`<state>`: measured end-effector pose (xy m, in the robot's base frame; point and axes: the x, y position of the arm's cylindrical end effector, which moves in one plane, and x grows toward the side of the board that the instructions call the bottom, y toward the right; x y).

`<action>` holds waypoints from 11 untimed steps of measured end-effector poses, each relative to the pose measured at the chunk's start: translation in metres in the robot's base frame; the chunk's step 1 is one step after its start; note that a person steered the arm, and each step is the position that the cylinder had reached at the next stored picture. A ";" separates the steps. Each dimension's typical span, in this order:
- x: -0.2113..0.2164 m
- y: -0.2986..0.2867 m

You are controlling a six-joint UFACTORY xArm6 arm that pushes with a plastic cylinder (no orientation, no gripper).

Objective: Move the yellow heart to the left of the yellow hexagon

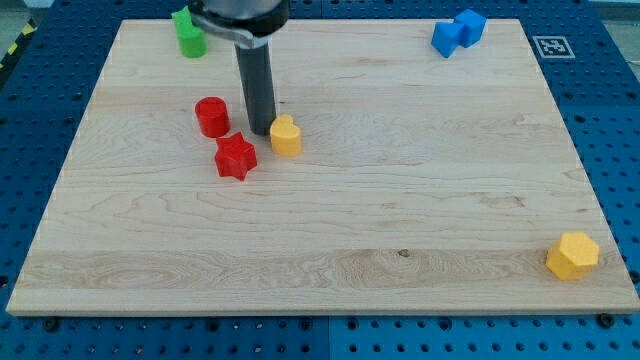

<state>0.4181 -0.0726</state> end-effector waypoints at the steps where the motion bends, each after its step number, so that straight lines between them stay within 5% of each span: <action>1: 0.030 0.023; 3: 0.037 0.083; 5: -0.003 0.091; 9: 0.109 0.212; 11: 0.146 0.197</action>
